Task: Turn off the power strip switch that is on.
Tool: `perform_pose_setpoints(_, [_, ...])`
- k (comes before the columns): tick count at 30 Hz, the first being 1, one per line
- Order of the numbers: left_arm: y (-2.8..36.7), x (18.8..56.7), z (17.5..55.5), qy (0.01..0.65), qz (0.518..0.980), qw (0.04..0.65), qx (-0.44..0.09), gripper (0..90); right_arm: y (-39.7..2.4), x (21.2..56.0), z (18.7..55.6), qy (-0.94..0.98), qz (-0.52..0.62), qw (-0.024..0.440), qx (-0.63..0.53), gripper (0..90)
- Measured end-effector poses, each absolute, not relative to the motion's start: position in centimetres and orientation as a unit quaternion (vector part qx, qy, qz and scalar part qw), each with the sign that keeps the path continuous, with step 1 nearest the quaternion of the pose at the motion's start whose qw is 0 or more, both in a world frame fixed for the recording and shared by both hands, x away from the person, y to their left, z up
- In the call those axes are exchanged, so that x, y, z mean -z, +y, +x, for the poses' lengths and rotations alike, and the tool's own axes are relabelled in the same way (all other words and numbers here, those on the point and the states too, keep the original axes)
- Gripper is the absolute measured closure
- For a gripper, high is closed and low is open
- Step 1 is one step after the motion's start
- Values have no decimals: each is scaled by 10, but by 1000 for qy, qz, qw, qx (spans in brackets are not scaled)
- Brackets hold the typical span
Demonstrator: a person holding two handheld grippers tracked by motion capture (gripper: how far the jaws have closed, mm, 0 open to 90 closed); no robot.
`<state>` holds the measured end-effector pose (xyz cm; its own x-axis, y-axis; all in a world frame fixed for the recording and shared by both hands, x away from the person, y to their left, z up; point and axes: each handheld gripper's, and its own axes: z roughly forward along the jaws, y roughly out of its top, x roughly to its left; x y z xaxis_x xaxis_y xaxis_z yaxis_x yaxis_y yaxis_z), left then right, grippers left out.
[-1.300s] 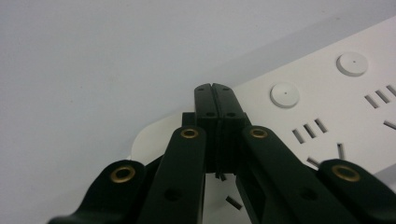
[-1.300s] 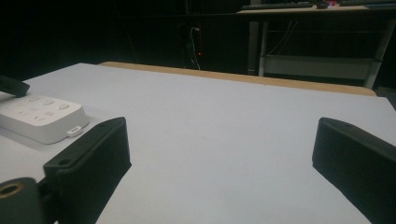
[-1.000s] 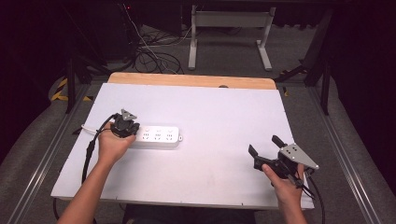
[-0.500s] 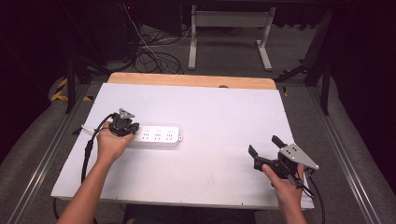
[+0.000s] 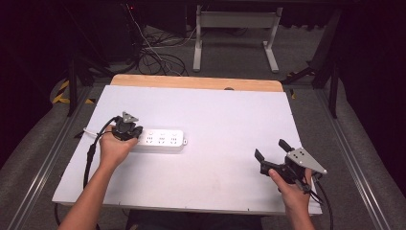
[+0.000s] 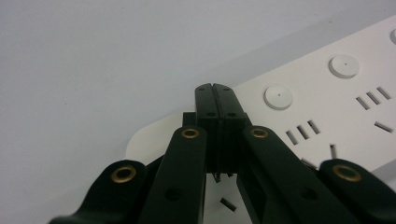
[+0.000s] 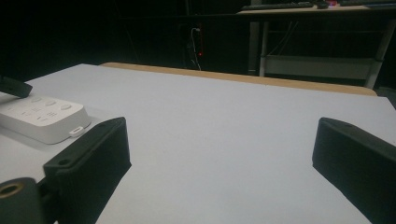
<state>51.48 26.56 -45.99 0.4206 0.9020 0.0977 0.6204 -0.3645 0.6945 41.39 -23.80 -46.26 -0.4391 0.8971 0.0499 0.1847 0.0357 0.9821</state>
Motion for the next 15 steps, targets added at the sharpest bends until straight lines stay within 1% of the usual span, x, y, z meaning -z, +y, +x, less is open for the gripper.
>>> perform_pose_setpoints(10, [264,460,514,473,793,286,-255,900,-237,463,415,644,421,321,-552,44])
perform_pose_setpoints(15, [266,459,514,476,790,301,-244,900,-237,463,415,644,422,321,-552,44])
